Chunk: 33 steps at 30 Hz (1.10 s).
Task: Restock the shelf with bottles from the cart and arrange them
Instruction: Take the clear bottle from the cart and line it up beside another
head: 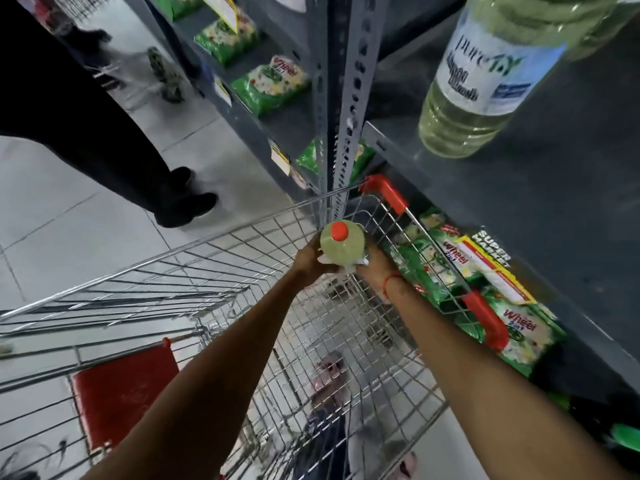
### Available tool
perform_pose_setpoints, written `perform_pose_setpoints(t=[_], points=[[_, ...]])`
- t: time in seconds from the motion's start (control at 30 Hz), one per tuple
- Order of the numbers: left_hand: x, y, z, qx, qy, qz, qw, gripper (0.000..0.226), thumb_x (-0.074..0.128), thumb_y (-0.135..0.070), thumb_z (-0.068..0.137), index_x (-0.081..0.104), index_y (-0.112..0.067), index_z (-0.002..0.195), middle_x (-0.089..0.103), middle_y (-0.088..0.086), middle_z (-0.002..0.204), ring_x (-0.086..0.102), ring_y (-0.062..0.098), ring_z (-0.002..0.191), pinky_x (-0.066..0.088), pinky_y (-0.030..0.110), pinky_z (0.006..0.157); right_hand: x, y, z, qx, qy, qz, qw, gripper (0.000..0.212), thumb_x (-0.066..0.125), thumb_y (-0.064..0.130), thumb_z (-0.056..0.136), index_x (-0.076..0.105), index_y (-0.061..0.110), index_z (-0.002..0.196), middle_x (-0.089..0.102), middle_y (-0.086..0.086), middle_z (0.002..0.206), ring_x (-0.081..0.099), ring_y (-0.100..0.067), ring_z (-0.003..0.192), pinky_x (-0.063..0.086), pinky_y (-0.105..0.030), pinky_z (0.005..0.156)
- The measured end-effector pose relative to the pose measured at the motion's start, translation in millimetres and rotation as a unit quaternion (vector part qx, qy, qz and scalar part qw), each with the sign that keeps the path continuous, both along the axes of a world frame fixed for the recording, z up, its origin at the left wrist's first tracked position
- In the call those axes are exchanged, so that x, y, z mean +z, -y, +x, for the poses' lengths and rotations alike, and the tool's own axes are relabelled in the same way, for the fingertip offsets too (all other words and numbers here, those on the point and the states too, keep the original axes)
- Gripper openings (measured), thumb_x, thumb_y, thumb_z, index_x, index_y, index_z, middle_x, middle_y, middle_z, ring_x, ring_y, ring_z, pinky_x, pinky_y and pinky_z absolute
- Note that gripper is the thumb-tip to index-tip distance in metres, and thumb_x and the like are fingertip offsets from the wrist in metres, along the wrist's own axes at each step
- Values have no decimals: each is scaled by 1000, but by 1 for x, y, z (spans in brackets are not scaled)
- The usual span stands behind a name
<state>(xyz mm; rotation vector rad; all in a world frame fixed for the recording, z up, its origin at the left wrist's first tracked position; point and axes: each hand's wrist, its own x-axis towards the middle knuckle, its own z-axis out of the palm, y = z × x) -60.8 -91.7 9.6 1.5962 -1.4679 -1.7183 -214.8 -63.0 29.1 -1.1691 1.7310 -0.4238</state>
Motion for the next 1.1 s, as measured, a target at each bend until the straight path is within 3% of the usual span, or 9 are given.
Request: perform_pose_setpoints(t=[0.07, 0.2, 0.3, 0.4, 0.47, 0.6, 0.67, 0.83, 1.1], points=[[5, 0, 0, 14, -2, -4, 1000, 90, 78, 8, 65, 33, -9, 141, 48, 16, 140, 47, 32, 128, 55, 13, 77, 3, 2, -1, 13, 0, 1, 1000, 79, 61, -3, 83, 28, 31, 146, 53, -13, 137, 54, -34, 120, 49, -46, 98], [29, -14, 1, 32, -28, 14, 999, 89, 78, 6, 64, 36, -14, 139, 49, 12, 136, 48, 33, 125, 47, 51, 100, 25, -12, -3, 25, 33, -7, 999, 70, 64, -1, 83, 36, 25, 141, 55, -11, 134, 51, -29, 123, 46, -43, 102], [63, -40, 8, 37, -71, -36, 996, 80, 82, -7, 61, 43, -21, 129, 53, -3, 123, 56, 20, 112, 55, 32, 88, 58, -28, -9, 43, 52, -11, 998, 58, 58, -4, 86, 41, 14, 138, 55, -14, 134, 50, -28, 126, 44, -42, 106], [113, -62, 17, 46, -100, -76, 991, 62, 79, -22, 61, 48, -38, 113, 56, -7, 116, 64, 17, 104, 57, 21, 79, 110, -49, -16, 58, 87, -69, 992, 51, 54, -6, 87, 45, 11, 134, 56, 2, 119, 54, -5, 107, 46, -4, 89], [150, -74, 19, 46, -121, -97, 987, 60, 79, -26, 62, 51, -36, 114, 58, -1, 116, 70, 16, 96, 57, 21, 75, 149, -67, -20, 47, 97, -115, 987, 57, 54, -7, 87, 41, 13, 139, 48, 4, 117, 49, 0, 103, 38, 8, 77], [226, -91, 3, 23, -157, -129, 979, 59, 77, -28, 61, 56, -27, 116, 71, -7, 99, 72, 6, 82, 55, 15, 64, 221, -105, -37, 20, 111, -234, 966, 61, 55, -11, 87, 37, 9, 142, 49, -4, 117, 52, 12, 98, 39, 3, 85], [263, -97, -13, -4, -172, -151, 973, 62, 79, -30, 62, 57, -22, 120, 76, -15, 90, 71, 2, 79, 54, 14, 62, 253, -124, -51, -5, 127, -280, 952, 64, 56, -8, 89, 29, 19, 141, 46, -2, 126, 51, -3, 111, 40, -1, 91], [336, -101, -71, -120, -191, -217, 950, 43, 78, -34, 68, 63, -31, 108, 75, -11, 100, 71, 11, 95, 58, 22, 73, 303, -156, -97, -73, 141, -341, 926, 56, 53, -1, 93, 32, 13, 143, 44, -2, 141, 46, -3, 126, 37, -4, 100], [328, -76, -166, -253, -148, -283, 913, 35, 66, 4, 81, 55, 3, 115, 58, 5, 107, 56, -26, 79, 44, -2, 66, 305, -163, -165, -183, 111, -335, 918, 57, 49, -1, 95, 27, 5, 147, 41, -9, 148, 41, -20, 135, 36, -28, 110]])
